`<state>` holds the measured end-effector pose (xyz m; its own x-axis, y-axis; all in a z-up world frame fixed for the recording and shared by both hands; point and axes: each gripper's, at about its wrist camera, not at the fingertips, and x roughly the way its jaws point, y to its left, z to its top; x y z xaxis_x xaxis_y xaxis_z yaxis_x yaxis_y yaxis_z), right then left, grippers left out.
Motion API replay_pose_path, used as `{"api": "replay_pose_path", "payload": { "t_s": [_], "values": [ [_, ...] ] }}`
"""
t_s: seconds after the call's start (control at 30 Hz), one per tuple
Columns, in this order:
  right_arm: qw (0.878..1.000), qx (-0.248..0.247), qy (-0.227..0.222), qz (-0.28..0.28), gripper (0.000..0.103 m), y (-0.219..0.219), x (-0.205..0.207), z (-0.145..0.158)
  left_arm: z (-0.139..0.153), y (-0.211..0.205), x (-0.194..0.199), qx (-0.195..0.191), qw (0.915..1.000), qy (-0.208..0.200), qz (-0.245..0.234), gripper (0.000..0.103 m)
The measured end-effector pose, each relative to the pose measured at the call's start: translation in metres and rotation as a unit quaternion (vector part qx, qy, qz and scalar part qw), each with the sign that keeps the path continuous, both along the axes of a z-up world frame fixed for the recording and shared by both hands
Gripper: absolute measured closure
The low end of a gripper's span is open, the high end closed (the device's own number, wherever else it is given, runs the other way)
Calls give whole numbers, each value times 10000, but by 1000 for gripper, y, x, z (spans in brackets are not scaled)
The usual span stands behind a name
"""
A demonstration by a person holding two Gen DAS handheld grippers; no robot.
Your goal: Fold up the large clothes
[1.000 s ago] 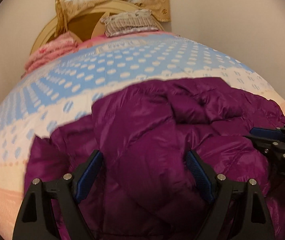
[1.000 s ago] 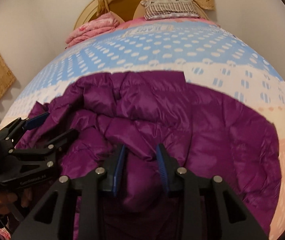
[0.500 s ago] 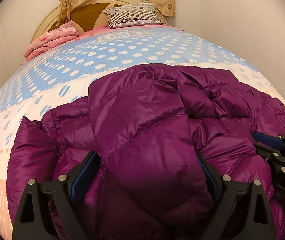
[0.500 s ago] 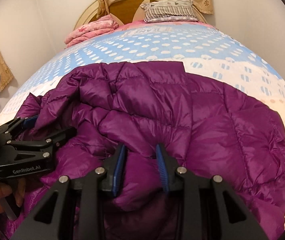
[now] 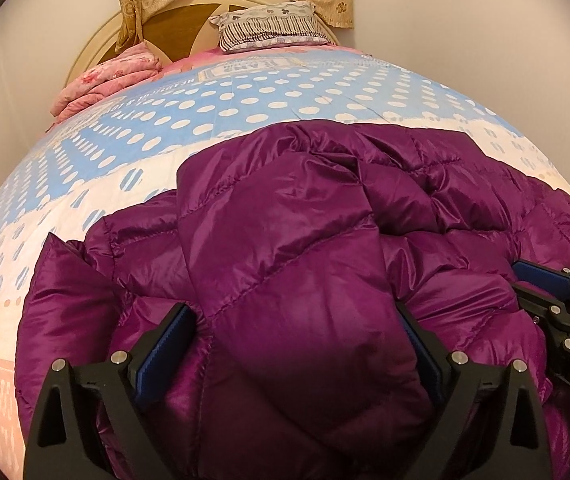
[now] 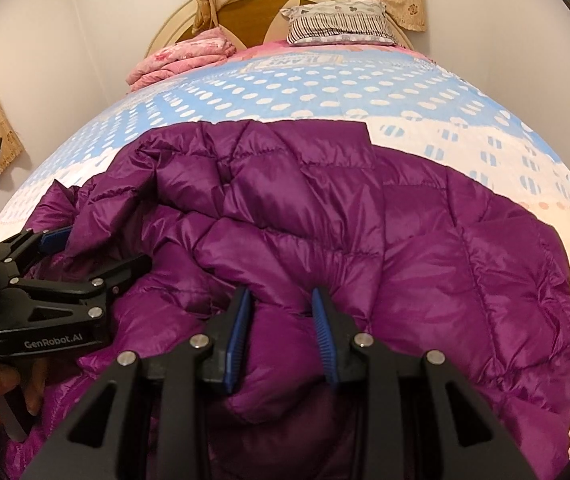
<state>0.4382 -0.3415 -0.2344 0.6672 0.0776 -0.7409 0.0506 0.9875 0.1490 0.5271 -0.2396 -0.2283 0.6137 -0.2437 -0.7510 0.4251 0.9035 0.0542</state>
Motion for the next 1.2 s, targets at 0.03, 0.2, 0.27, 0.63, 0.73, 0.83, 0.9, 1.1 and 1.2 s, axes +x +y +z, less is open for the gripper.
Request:
{"api": "replay_pose_path", "payload": {
  "t_s": [0.03,0.2,0.27,0.63,0.73,0.83,0.9,1.1,1.2],
  "values": [
    [10000,-23,1,-3,67,1,0,0,0,-1,0,14,10000,-4,5,6],
    [10000,-58,8,-10,67,1,1,0,0,-3,0,85,10000,-24,27,5],
    [10000,-57,6,-8,67,1,1,0,0,-3,0,97,9999,-29,33,5],
    [9999,-92,37,-21,67,3,2,-1,-1,-3,0,154,9999,-37,60,4],
    [9997,-189,131,32,65,3,3,3,4,-4,3,227,9997,83,77,4],
    [9995,-309,-53,-65,43,-2,-17,31,34,6,-13,470,9986,-199,150,4],
    [9998,-114,-152,-93,33,-10,-41,49,63,27,-38,171,9987,-471,43,4],
    [9994,-197,212,-213,30,-24,-115,48,84,89,-117,199,9970,-740,-58,4],
    [9983,-93,335,-462,28,-37,-154,36,73,120,-149,166,9971,-734,67,4]
  ]
}}
